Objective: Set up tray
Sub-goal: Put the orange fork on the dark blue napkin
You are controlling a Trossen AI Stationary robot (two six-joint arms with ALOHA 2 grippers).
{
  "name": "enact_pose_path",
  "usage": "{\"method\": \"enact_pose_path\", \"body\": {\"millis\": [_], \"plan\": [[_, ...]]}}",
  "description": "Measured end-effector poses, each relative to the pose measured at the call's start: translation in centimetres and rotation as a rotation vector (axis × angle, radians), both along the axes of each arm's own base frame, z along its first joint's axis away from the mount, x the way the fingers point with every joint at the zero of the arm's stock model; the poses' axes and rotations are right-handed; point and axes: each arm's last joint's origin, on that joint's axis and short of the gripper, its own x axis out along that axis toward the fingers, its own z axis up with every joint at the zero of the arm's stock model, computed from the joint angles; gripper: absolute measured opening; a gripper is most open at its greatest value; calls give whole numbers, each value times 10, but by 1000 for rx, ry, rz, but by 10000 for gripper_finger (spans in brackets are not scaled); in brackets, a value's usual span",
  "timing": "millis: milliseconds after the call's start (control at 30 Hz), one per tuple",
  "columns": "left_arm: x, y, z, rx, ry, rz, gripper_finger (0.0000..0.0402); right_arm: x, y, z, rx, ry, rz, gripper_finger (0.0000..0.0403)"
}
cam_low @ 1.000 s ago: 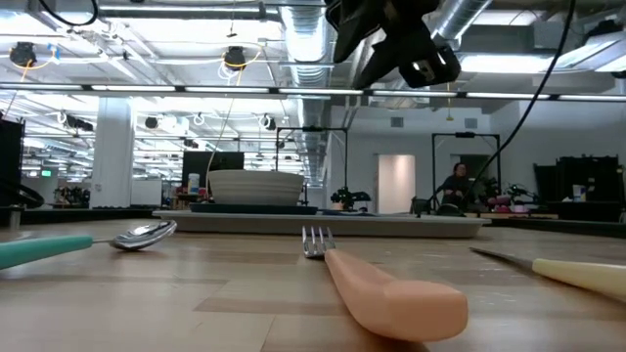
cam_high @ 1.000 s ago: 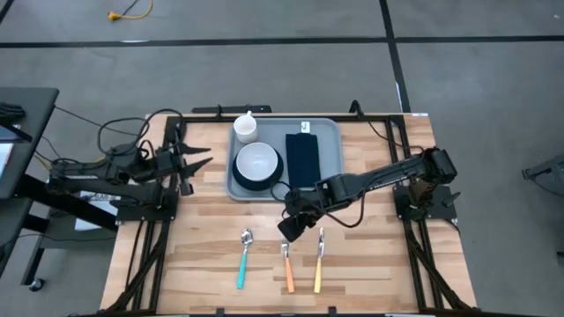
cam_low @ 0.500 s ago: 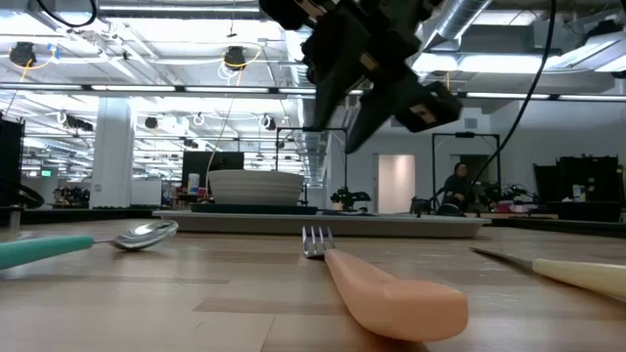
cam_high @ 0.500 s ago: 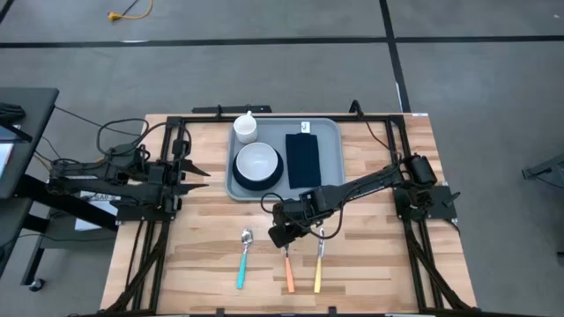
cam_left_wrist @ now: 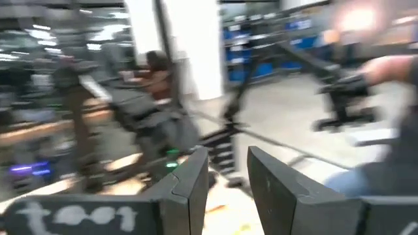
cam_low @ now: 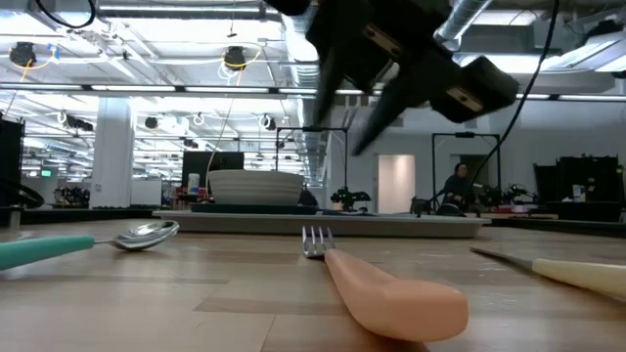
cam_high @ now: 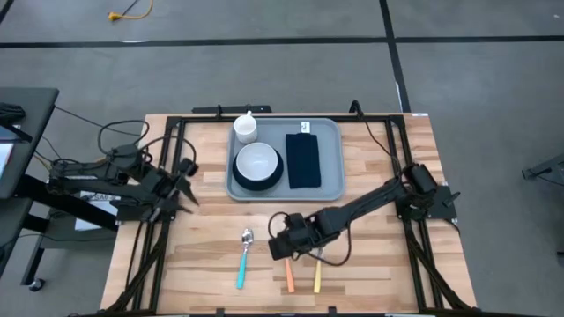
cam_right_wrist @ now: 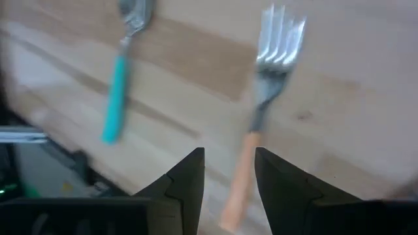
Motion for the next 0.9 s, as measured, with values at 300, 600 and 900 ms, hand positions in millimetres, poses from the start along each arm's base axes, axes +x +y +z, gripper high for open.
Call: {"method": "enact_pose_path", "body": {"millis": [300, 600, 900], "plan": [[-21, -1, -8, -103, 38, -91, 98, -2, 11, -11, -55, -5, -70, 127], [-67, 2, -13, -164, -119, -79, 98, -1, 5, -12, -85, 6, -63, 127], [-75, 3, -14, -170, -143, -65, 98, 5, -4, -31, -78, 70, -14, 127]]}}
